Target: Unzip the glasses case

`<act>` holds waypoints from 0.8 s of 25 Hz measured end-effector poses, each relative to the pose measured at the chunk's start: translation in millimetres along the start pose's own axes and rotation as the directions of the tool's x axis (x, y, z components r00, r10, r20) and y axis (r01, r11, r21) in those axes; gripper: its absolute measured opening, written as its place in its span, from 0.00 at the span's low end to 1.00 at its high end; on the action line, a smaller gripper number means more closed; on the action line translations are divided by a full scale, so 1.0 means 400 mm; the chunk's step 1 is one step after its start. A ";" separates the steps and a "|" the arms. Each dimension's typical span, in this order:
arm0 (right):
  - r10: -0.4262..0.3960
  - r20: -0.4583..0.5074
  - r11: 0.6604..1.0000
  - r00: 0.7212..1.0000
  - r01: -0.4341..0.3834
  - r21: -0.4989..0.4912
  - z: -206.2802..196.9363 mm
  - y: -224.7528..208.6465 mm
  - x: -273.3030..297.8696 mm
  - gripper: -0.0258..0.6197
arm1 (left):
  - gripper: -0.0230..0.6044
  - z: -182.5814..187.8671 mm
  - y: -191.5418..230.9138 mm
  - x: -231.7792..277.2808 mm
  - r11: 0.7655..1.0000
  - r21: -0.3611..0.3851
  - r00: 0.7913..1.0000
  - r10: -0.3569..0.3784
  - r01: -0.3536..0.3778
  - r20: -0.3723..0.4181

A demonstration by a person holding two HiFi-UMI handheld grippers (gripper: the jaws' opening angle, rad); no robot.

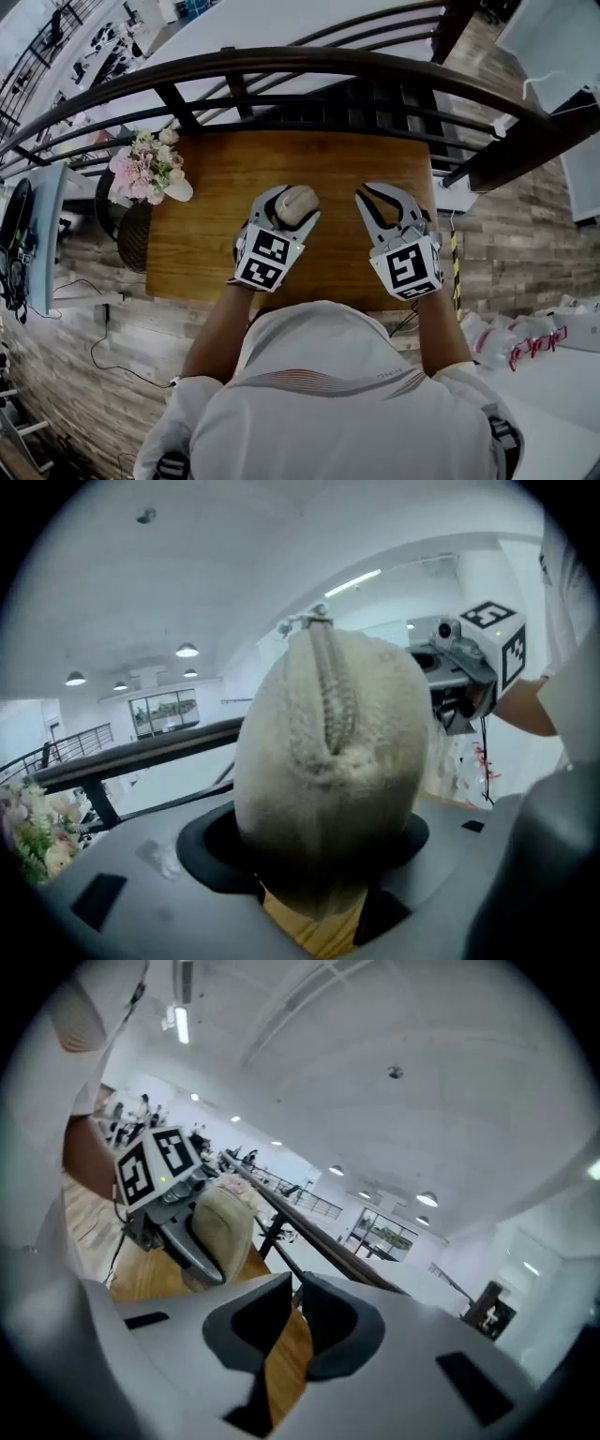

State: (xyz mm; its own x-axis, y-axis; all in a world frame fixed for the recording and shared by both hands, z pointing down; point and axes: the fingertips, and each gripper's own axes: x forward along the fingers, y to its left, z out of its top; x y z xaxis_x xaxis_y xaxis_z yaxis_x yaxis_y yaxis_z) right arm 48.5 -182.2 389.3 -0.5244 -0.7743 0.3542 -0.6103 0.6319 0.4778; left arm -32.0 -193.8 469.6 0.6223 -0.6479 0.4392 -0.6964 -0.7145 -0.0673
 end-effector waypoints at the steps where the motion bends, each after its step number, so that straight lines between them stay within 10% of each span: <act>1: -0.040 0.009 0.997 0.999 0.039 0.067 -0.004 -0.027 -0.005 0.16 | 0.50 0.025 0.018 -0.016 0.999 -0.017 0.999 0.029 -0.028 0.038; 7: -0.196 0.029 0.902 0.980 0.168 0.397 -0.070 -0.152 -0.037 0.12 | 0.50 0.144 0.134 -0.138 0.965 -0.215 0.945 0.205 -0.151 0.254; 13: -0.256 0.008 0.854 0.967 0.222 0.471 -0.107 -0.198 -0.068 0.12 | 0.50 0.177 0.214 -0.250 0.916 -0.342 0.879 0.331 -0.211 0.343; 20: -0.244 0.029 0.856 0.969 0.201 0.475 -0.098 -0.188 -0.067 0.12 | 0.50 0.161 0.200 -0.239 0.924 -0.334 0.895 0.301 -0.188 0.330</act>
State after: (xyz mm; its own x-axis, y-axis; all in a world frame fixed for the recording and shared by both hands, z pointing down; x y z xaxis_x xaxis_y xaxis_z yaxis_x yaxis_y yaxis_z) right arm 131.7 -210.3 375.3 -0.3767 -0.9037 0.2034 -0.9105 0.4017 0.0984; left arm -124.3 -206.0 364.3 0.4650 -0.8820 0.0771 -0.8794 -0.4501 0.1550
